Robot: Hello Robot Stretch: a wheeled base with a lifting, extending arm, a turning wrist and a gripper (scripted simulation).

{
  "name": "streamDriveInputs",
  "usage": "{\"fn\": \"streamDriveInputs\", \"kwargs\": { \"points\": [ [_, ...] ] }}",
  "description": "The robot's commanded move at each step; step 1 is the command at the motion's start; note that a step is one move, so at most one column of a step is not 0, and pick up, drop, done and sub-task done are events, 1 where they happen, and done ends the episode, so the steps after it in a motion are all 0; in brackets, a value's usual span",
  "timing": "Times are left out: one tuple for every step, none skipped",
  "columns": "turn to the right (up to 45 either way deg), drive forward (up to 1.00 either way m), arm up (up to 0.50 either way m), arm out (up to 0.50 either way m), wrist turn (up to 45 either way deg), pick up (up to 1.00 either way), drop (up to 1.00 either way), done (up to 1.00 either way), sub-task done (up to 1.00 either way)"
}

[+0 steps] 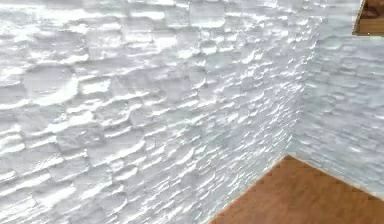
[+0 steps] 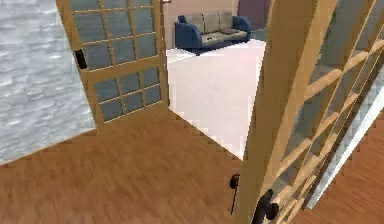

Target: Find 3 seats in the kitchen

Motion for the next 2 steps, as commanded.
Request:
{"fn": "streamDriveInputs", "kwargs": {
  "points": [
    [45.0, 0.0, 0.0, 0.0, 0.0, 0.0, 0.0, 0.0, 0.0],
    [3.0, 0.0, 0.0, 0.0, 0.0, 0.0, 0.0, 0.0, 0.0]
  ]
}}
